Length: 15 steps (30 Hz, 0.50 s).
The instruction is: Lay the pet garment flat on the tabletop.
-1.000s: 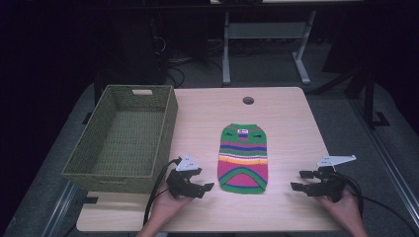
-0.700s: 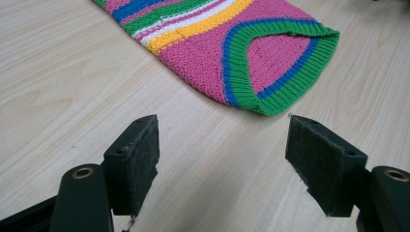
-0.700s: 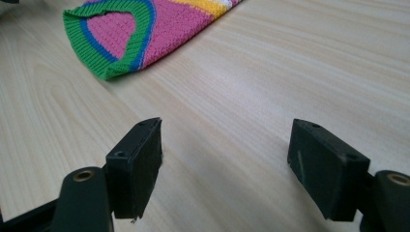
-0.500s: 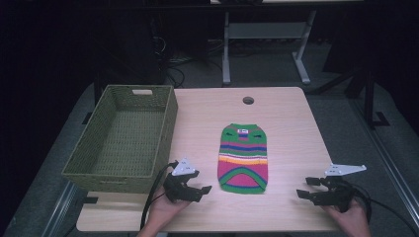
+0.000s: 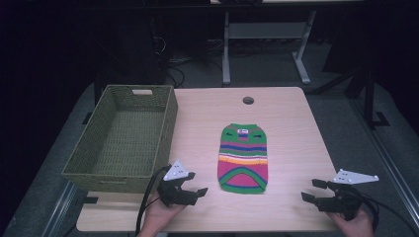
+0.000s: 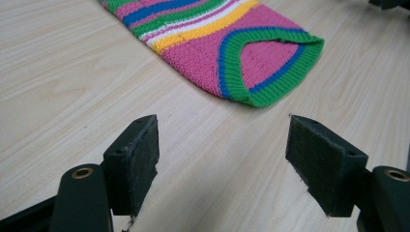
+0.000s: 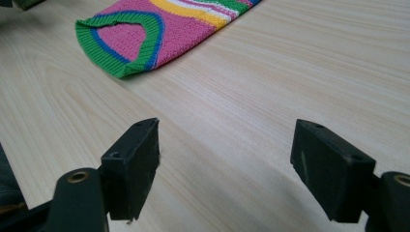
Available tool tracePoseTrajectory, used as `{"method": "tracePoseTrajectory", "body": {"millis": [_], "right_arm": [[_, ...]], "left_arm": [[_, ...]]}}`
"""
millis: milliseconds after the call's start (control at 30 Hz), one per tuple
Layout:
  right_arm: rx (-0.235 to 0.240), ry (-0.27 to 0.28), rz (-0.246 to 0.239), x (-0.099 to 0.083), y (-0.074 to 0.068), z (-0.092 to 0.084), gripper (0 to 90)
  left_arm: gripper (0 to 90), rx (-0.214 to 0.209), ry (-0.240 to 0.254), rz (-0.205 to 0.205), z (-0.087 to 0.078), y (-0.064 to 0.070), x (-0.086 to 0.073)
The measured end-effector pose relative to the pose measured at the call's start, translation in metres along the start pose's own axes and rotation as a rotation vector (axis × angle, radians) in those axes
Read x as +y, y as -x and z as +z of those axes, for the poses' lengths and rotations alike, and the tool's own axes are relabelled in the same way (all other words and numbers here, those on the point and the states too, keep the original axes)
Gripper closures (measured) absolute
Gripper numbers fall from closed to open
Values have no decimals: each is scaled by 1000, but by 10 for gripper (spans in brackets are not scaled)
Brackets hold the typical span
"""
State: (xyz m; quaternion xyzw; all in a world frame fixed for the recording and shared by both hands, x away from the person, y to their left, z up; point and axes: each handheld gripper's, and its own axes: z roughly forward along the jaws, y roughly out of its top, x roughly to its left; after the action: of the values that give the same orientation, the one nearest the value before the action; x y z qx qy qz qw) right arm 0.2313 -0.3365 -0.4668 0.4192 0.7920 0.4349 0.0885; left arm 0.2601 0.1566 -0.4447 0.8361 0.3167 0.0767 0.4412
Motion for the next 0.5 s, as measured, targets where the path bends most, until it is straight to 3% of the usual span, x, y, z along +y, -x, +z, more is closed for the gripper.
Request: {"method": "tracePoseTrajectory", "body": {"millis": [267,500], "right_arm": [[-11,16,-5,-5,-4,-2,244],[-26,47,-7,-5,-6,-8,236]], "left_arm": [[265,-19,8,3,-1,1,0],[265,-23,62,25,-10,6,3]]}}
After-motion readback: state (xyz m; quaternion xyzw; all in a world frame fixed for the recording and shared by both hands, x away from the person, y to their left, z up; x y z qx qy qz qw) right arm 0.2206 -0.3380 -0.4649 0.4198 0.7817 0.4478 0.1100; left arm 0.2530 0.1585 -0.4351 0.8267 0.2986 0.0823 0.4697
